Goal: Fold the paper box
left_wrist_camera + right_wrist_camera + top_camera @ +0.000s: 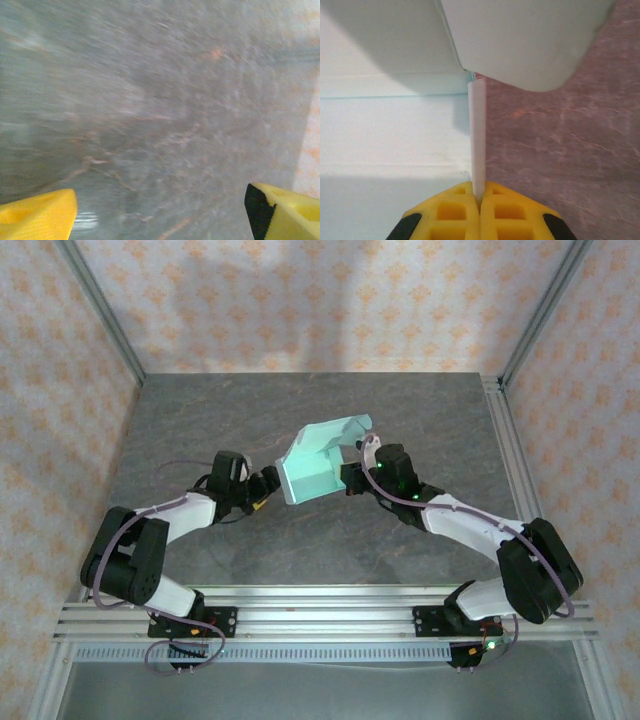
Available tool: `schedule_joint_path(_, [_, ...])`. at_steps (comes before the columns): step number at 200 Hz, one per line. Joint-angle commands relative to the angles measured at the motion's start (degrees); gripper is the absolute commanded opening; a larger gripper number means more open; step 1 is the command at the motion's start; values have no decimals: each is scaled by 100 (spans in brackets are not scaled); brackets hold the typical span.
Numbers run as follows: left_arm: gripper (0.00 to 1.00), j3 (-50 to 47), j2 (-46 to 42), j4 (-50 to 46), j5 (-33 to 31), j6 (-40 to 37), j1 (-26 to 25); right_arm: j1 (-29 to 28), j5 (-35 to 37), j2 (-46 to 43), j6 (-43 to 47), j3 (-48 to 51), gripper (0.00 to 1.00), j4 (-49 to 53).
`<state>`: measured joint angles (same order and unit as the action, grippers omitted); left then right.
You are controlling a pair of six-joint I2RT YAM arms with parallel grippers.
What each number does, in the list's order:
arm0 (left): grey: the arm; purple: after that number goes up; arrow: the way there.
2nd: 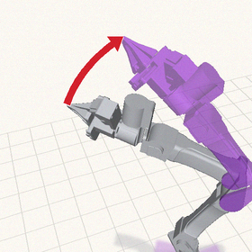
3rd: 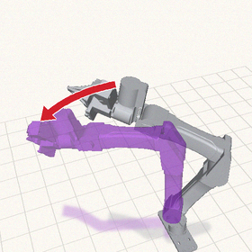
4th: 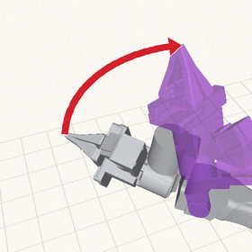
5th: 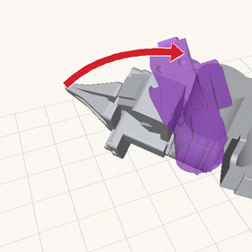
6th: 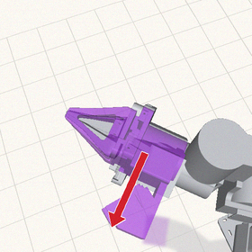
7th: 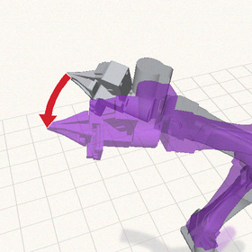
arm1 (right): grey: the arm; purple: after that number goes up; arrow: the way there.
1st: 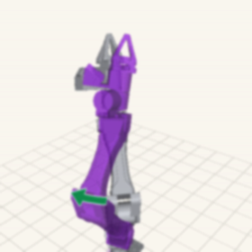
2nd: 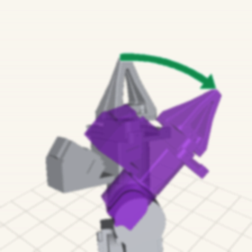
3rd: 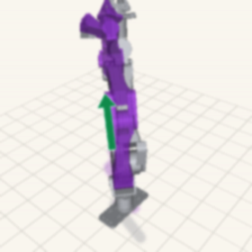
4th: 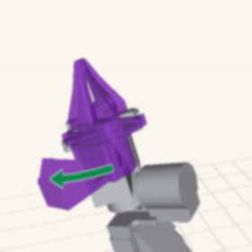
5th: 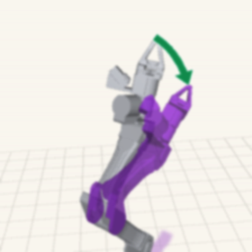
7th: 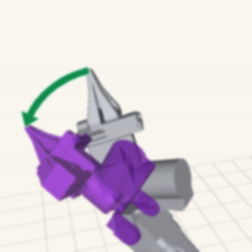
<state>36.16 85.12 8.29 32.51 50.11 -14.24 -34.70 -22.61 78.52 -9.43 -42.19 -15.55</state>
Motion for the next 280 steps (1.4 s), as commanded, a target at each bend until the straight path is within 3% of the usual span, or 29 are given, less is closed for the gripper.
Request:
schedule_joint_path(1, [88, 366, 66, 428, 674, 49, -252, -19, -743, 60, -49, -14, 5, -658])
schedule_joint_path(62, [88, 691, 40, 427, 720, 132, -663, -198, -723, 322, 287, -339, 6, -294])
schedule_joint_path(119, [88, 800, 66, 358, 721, 117, -730, -452, 639, 465, 824, -745, 5, 705])
schedule_joint_path(163, [88, 848, 117, 375, 721, 161, -738, -977, 1668, 732, 1450, -1142, 5, 1362])
schedule_joint_path(224, [88, 925, 85, 455, 730, 299, -734, -1513, 2701, 1266, 1886, -1410, 4, 1500])
schedule_joint_path(280, [90, 846, 15, -306, 168, -262, -648, -1492, 3515, 707, 1829, -1028, 0, 1115])
